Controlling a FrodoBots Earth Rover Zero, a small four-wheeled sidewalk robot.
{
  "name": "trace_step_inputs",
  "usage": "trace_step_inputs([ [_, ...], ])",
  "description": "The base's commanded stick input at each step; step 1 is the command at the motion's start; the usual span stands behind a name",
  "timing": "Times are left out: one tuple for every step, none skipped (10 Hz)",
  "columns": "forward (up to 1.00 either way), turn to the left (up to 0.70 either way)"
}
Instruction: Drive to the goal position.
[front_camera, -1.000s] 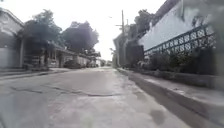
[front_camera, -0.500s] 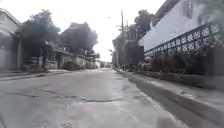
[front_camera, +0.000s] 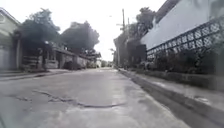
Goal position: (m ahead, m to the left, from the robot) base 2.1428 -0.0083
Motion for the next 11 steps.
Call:
trace_step_inputs([
  [0.5,0.0],
  [0.5,0.0],
  [0.5,0.0],
  [0.5,0.0],
  [0.5,0.0],
  [0.5,0.0],
  [0.5,0.0],
  [0.5,0.0],
  [0.5,0.0],
  [0.5,0.0],
  [0.5,0.0],
])
